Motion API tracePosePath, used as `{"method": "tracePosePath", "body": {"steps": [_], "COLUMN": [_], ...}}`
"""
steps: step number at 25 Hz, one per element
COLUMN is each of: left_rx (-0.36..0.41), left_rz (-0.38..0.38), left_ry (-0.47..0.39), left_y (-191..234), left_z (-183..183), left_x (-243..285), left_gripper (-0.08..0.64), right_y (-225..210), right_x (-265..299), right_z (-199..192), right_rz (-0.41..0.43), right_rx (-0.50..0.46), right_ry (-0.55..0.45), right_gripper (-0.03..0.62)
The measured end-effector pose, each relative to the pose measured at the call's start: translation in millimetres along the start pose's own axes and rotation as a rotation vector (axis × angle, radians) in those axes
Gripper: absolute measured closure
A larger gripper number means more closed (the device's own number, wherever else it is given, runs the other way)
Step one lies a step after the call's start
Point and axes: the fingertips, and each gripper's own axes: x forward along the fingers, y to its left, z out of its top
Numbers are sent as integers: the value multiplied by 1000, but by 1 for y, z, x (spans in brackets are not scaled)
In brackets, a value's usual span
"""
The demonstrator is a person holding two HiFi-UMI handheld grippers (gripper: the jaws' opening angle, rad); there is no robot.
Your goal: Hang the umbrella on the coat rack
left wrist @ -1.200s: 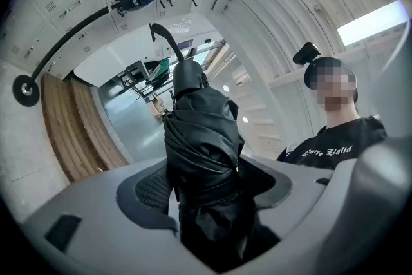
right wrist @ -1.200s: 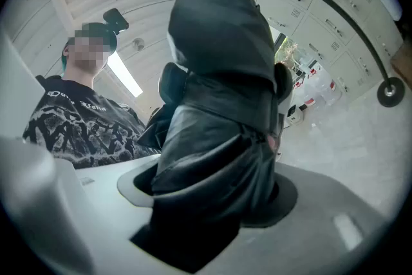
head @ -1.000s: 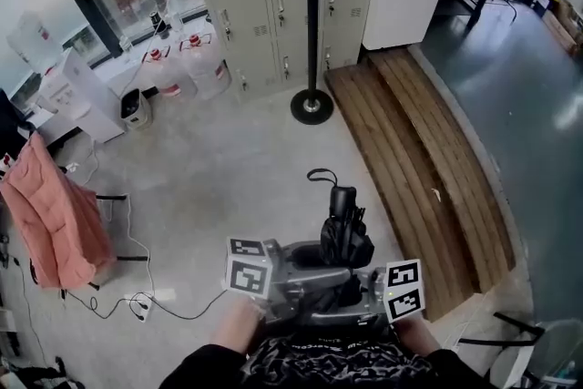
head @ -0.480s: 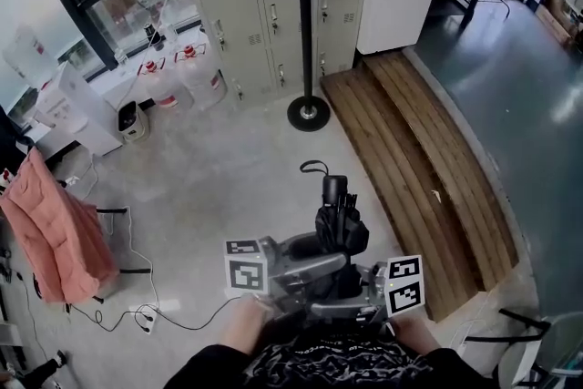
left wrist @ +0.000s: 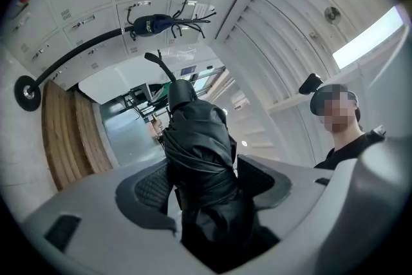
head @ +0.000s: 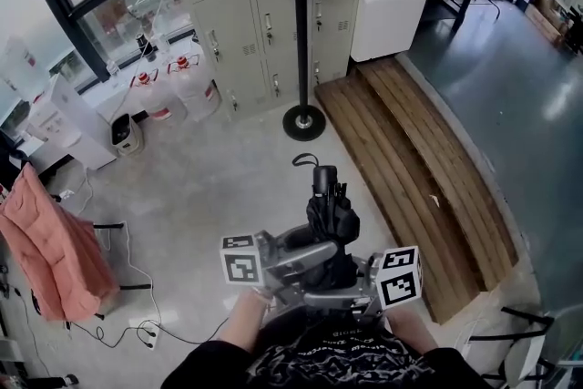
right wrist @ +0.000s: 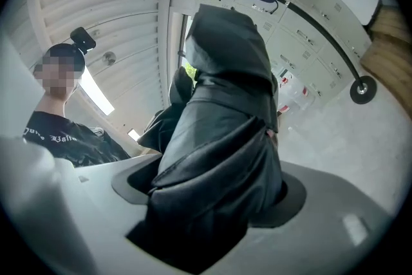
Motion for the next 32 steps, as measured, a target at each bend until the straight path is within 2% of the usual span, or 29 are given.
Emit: {"method": "tracePosePath", "body": {"steps": [6, 10, 15, 18, 21, 24, 26, 32], "left_rx": [9, 20, 51, 67, 115, 132, 129, 142], "left_rz": [13, 29, 39, 78, 101, 110, 119, 178], "left_ry": [4, 10, 67, 94, 116, 123, 107, 72], "left_y": [15, 24, 30, 36, 42, 50, 61, 93], "left_z": [20, 37, 51, 55, 62, 70, 81, 115], "left_x": [-16, -28, -22, -19, -15, -6, -2, 19], "left_gripper": [256, 266, 273, 278, 285, 287, 287, 287], "right_y": [-20, -37, -41, -55, -75, -83, -91, -115], "right_x": [15, 18, 25, 27, 30, 27, 25, 14], "right_z": [15, 21, 30, 16, 5, 16, 29, 69], "right_rz": [-90, -185, -190, -276, -371, -347, -320, -292], "right_rx": [62, 24, -50, -92, -161, -176, -180, -180], "right_ry": [-53, -32, -47, 34, 113, 69, 50, 79], "right_gripper": [199, 199, 186, 151, 150, 160, 198, 229]}}
